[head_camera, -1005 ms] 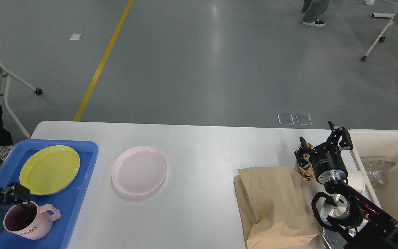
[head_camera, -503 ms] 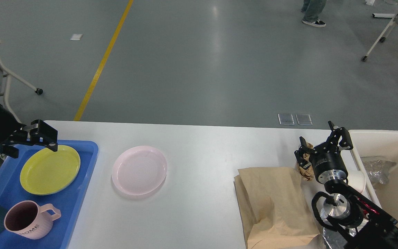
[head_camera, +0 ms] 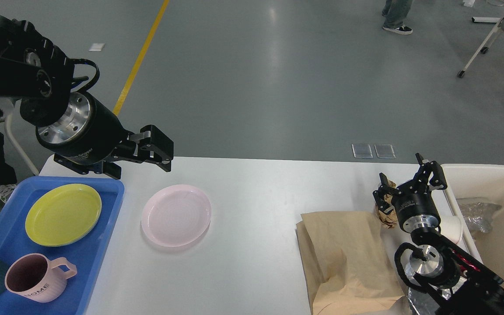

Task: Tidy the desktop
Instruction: 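Move the left gripper over to the pink plate's edge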

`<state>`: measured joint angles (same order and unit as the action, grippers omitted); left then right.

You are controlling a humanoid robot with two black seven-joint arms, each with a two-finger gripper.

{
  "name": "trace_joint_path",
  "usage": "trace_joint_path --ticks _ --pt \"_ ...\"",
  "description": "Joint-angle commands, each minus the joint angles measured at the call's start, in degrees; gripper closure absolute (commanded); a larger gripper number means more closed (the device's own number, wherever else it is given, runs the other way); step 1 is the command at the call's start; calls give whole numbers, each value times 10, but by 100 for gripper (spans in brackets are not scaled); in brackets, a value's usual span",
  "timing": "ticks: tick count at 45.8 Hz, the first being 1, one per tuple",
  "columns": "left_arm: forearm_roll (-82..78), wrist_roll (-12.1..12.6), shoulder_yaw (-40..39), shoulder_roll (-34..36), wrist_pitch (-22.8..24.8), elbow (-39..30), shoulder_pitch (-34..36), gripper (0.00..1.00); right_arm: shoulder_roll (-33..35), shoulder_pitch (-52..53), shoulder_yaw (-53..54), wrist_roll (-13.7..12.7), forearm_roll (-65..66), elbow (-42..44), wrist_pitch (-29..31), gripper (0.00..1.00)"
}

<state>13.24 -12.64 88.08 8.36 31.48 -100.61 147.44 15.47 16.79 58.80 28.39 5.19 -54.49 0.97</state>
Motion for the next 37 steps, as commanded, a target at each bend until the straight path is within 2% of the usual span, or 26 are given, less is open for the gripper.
trace_joint_path --ticks 1,9,15,22,25,31,37 --pt "0 1 1 2 -11 3 -15 7 0 0 0 0 0 0 0 0" --pt "-4 -1 4 20 -13 5 -43 5 0 0 0 0 0 0 0 0" --pt "2 -6 0 32 -21 36 -77 6 0 0 0 0 0 0 0 0" --pt "42 -4 4 34 -37 66 -152 10 0 0 0 0 0 0 0 0" --pt "76 -4 5 35 -62 72 -191 10 0 0 0 0 0 0 0 0" --pt "143 -1 -10 56 -145 88 -289 11 0 0 0 0 0 0 0 0" --pt "192 -1 -92 119 -231 118 -408 12 0 0 0 0 0 0 0 0"
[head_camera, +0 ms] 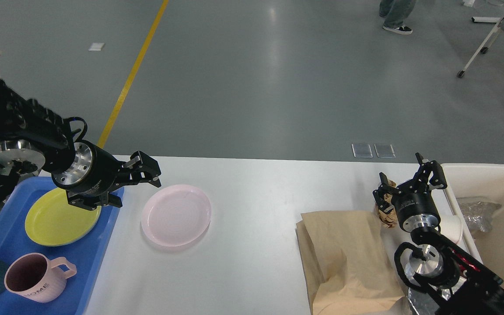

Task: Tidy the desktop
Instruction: 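Move the left gripper over to the pink plate's edge, then grasp the pink plate's edge with the left gripper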

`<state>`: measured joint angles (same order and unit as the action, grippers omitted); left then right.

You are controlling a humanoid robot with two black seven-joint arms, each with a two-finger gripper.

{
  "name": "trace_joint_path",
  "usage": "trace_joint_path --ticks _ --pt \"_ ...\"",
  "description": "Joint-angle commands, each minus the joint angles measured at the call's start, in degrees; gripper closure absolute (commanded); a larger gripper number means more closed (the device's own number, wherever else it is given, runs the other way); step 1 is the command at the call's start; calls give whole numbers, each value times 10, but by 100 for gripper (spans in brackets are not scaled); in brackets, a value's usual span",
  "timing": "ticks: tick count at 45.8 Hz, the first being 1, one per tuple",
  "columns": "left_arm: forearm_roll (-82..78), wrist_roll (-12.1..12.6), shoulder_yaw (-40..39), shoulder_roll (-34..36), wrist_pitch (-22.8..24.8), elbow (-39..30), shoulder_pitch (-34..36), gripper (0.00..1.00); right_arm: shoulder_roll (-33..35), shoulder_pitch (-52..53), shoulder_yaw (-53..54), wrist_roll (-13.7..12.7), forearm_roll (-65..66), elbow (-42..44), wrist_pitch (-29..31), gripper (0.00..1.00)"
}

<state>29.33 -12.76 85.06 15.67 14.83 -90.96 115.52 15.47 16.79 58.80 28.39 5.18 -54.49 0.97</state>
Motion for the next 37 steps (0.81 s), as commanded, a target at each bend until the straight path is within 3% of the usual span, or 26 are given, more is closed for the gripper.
trace_joint_path --ticks 1,7,14,25,31,37 --pt "31 0 -75 55 -74 25 -106 12 0 0 0 0 0 0 0 0" --pt "34 0 -159 84 -124 64 -220 12 0 0 0 0 0 0 0 0" --pt "34 -1 -196 76 -135 128 -322 11 0 0 0 0 0 0 0 0" --pt "8 3 -202 64 -136 233 -384 11 0 0 0 0 0 0 0 0" --pt "6 4 -231 65 -136 253 -413 11 0 0 0 0 0 0 0 0" --pt "8 15 -252 64 -135 262 -430 20 0 0 0 0 0 0 0 0"
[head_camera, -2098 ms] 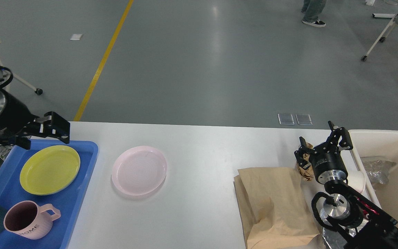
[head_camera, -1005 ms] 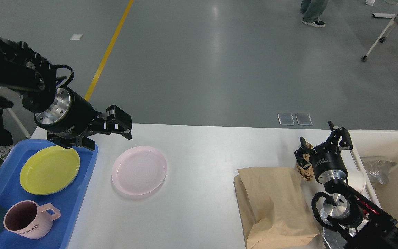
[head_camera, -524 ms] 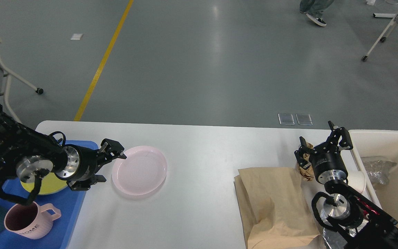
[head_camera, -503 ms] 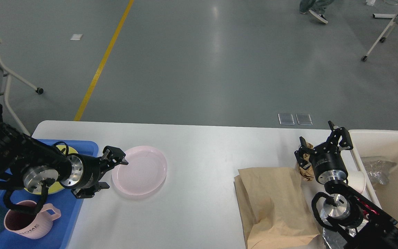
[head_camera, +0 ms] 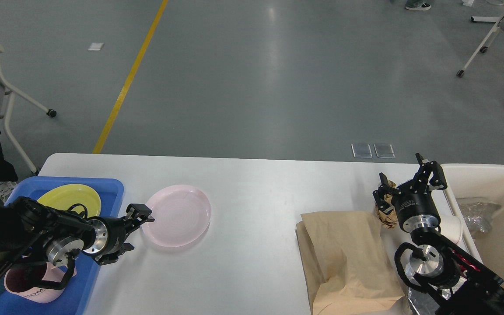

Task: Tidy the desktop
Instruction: 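Grasp the pink plate's edge with the left gripper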

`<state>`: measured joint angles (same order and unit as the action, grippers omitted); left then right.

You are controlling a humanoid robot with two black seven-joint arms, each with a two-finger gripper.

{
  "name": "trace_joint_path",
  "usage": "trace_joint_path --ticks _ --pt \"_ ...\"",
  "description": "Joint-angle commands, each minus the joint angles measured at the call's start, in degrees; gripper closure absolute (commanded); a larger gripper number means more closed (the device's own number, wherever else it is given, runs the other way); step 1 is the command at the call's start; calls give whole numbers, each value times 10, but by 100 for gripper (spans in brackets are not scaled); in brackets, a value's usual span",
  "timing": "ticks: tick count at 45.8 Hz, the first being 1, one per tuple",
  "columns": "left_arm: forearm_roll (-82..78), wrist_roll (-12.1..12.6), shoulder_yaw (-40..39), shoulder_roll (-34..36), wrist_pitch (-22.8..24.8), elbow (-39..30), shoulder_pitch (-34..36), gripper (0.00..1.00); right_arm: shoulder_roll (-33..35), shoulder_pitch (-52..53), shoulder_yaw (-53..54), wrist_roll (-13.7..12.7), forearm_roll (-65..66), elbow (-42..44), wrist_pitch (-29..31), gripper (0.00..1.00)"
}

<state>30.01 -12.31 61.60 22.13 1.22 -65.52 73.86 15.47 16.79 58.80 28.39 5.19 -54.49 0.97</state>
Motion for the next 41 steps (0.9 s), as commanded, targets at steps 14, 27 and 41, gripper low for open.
trace_joint_path --ticks 14,27,41 --pt "5 54 -55 -3 4 48 -39 41 0 0 0 0 0 0 0 0" --pt "3 98 -80 -20 5 83 -65 41 0 0 0 0 0 0 0 0" --pt "1 95 -84 -17 26 91 -65 56 0 0 0 0 0 0 0 0"
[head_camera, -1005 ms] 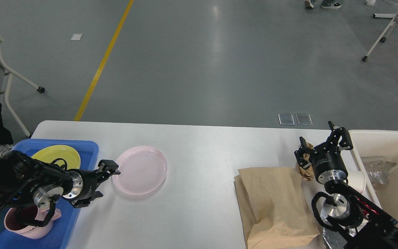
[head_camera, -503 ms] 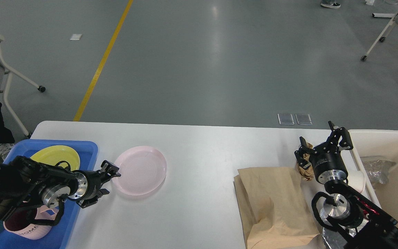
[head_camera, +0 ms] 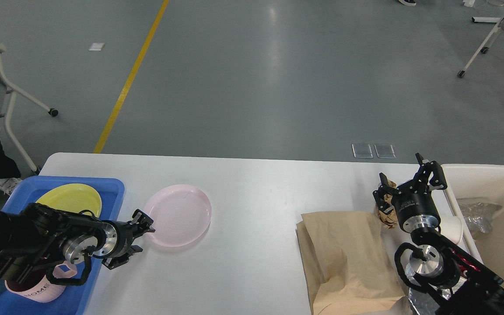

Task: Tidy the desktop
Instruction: 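Grasp the pink plate's edge with the left gripper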

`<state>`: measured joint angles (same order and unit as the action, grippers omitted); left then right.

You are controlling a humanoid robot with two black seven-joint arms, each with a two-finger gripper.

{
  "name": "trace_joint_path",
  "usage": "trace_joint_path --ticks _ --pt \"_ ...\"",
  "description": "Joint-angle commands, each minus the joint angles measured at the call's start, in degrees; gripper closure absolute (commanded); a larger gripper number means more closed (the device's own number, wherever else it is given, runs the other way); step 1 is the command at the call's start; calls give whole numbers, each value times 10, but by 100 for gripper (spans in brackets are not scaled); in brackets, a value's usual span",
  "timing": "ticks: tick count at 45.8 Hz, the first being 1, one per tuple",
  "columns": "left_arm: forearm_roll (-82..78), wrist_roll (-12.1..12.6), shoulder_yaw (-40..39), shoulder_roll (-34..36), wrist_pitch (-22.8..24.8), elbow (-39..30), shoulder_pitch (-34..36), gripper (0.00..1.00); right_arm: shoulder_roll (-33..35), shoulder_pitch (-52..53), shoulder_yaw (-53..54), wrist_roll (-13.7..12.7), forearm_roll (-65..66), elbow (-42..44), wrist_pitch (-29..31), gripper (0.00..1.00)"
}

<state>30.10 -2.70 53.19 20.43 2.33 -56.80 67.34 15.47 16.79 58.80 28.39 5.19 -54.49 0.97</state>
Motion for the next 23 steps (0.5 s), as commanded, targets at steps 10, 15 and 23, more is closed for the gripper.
trace_joint_path --ticks 10,15,23 --pt "-2 4 -31 -5 23 28 -23 63 0 0 0 0 0 0 0 0" --pt "-2 6 -36 -7 23 35 -26 65 0 0 0 0 0 0 0 0" --pt "-3 6 -34 -16 23 47 -33 69 0 0 0 0 0 0 0 0"
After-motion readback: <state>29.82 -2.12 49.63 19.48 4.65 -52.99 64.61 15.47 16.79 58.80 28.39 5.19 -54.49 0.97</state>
